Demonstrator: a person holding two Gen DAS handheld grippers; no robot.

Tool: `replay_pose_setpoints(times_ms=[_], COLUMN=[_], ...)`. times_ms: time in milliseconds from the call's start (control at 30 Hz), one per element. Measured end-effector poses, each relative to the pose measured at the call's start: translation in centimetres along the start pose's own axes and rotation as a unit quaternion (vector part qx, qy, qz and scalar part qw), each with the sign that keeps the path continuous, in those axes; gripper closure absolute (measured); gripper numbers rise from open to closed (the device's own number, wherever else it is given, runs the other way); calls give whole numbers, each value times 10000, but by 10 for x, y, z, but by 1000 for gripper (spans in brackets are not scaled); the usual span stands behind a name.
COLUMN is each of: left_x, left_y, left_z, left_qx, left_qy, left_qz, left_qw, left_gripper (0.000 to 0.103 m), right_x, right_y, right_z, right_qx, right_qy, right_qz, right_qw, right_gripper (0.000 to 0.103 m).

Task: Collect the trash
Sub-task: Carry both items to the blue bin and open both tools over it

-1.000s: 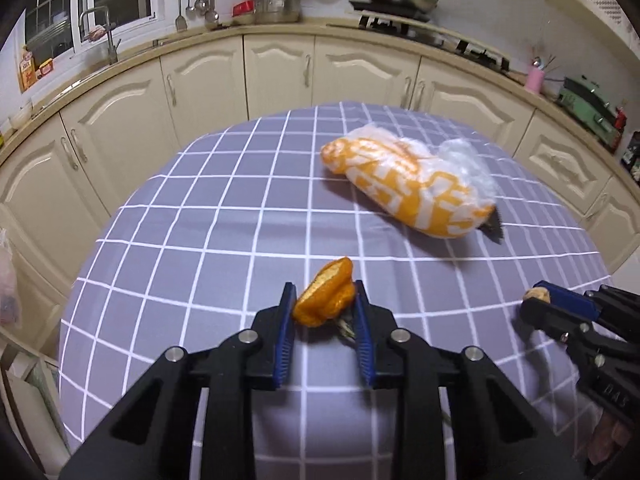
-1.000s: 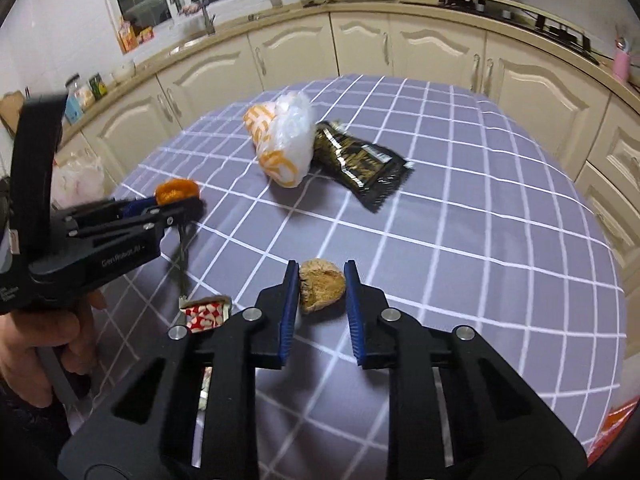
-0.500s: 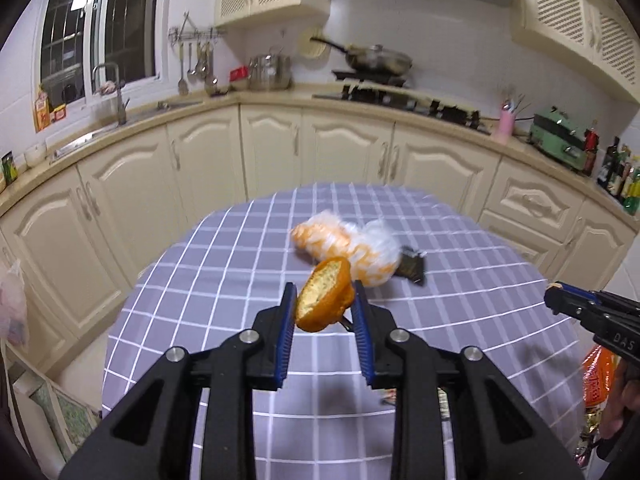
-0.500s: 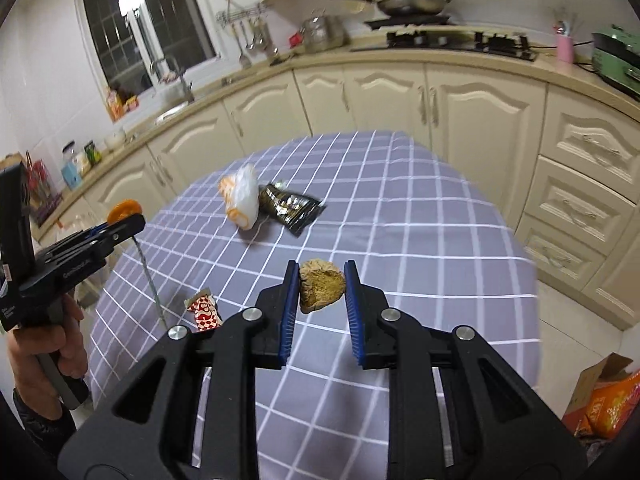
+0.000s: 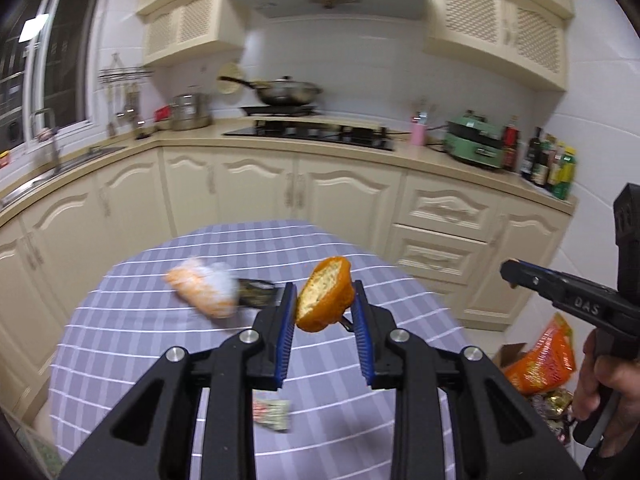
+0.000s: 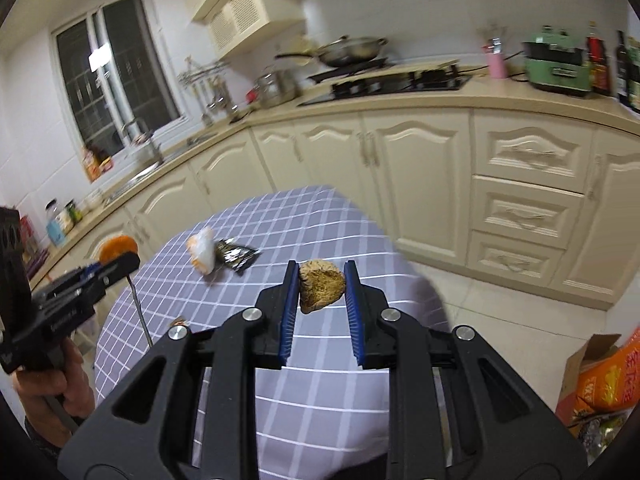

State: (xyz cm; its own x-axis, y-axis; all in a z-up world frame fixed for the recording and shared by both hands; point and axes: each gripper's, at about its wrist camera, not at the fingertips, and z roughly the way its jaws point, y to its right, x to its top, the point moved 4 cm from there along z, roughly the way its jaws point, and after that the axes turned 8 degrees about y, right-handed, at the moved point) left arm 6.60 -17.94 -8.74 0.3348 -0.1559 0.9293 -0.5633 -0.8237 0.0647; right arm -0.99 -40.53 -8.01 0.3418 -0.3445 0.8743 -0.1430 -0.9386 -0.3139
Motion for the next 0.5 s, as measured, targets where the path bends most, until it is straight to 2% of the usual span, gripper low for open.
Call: replay_pose_setpoints(times_ms=[267,500], left_x=[-20,-61], left_y=[100,195], left_z=[17,44], left_qx=[-894,-1728], left_qy=[-129,-608], left_qz=[304,700], left_qw=[9954,9806], left_gripper=[77,77], right_x=[-10,-49], right_y=[85,182], right_z=[-53,-99], right_qx=[-808,-1670], right_qy=[118,-20], right_qz=[332,971], right_qw=[9961,9812], right_gripper=[80,80])
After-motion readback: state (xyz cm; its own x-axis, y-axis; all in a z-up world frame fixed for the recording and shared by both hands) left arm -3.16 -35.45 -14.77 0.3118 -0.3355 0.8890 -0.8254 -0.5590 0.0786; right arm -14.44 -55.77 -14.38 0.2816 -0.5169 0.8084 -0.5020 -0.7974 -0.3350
